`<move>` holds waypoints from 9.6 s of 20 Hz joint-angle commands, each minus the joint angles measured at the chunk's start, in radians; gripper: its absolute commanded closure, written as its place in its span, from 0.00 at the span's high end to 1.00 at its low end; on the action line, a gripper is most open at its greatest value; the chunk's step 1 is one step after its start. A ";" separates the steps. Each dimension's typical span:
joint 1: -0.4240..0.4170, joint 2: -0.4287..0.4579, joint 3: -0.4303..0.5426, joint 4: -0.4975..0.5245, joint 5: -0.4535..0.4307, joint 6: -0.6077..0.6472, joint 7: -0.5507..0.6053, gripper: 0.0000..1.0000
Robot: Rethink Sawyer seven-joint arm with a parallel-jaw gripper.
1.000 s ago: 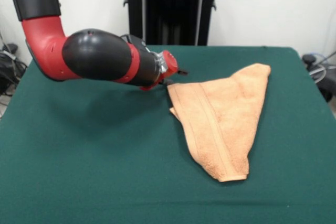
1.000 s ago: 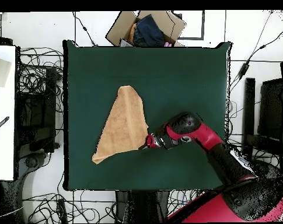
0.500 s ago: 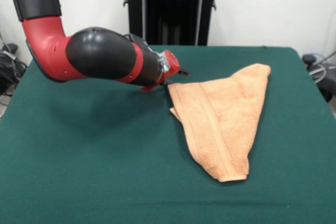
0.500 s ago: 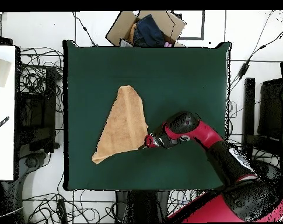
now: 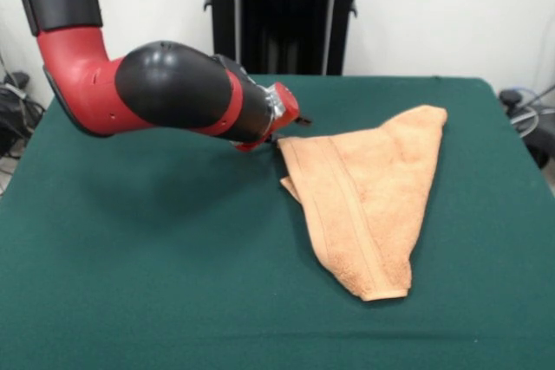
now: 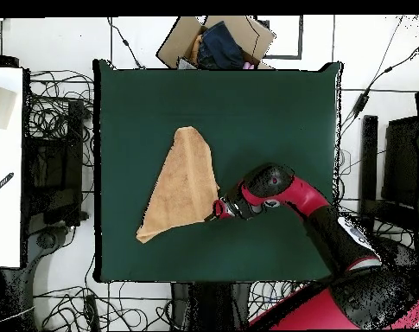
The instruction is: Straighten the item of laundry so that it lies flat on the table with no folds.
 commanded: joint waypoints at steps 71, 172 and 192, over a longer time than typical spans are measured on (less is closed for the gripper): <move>0.069 0.015 0.084 -0.167 -0.135 -0.285 -0.073 1.00; 0.265 -0.120 -0.039 -0.170 -0.065 -0.242 0.126 0.00; 0.288 -0.220 -0.066 -0.014 -0.057 -0.358 0.217 0.00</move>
